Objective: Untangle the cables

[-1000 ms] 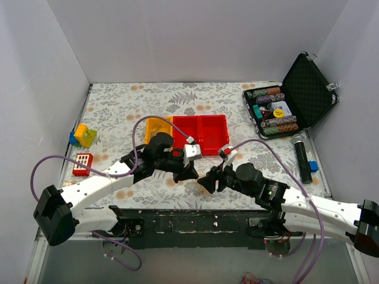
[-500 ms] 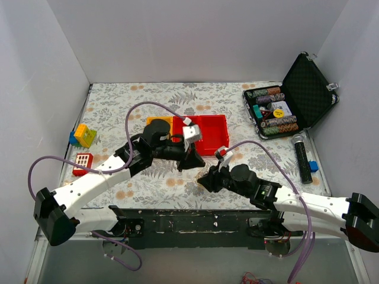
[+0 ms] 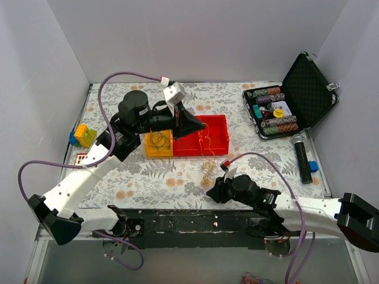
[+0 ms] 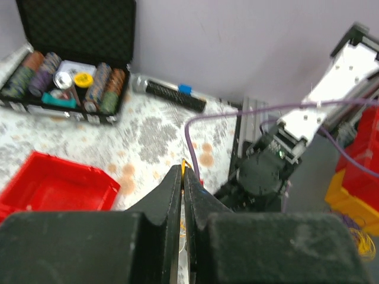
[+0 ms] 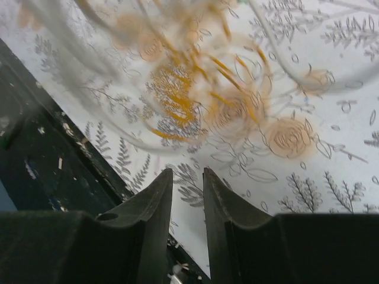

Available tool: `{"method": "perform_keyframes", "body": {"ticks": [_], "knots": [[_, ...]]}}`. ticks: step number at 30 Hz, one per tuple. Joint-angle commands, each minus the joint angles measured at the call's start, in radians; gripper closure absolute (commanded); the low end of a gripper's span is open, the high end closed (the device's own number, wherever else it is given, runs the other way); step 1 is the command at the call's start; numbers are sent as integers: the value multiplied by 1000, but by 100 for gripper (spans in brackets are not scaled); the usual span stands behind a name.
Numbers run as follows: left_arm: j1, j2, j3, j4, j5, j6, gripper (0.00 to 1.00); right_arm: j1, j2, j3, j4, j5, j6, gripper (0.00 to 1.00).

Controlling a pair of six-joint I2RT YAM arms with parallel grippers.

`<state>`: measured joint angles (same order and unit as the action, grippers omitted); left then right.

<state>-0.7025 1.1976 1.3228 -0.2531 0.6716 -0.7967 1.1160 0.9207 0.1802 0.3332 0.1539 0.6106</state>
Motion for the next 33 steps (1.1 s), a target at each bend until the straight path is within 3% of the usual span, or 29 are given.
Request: {"method": "perform_keyframes", "body": {"ticks": [1,7,10,15,19,24,33], "knots": [[28,0,156,43,-14,-21,100,5,-5,-54,12,-5,47,65],[29,34,321,23,-7,-7,100,5,-26,-55,-51,-17,60,66],[31,30,323,11,5,4,100,5,-107,4,-158,7,38,63],[29,-10,213,0,-6,40,100,5,-287,204,-324,117,-47,43],[29,-32,152,-9,-18,70,100,5,-300,382,-413,162,-142,26],[28,-52,81,-20,-7,77,100,5,-232,528,-439,182,-232,25],[31,-67,49,-15,48,28,100,5,-168,522,-342,240,-275,27]]}}
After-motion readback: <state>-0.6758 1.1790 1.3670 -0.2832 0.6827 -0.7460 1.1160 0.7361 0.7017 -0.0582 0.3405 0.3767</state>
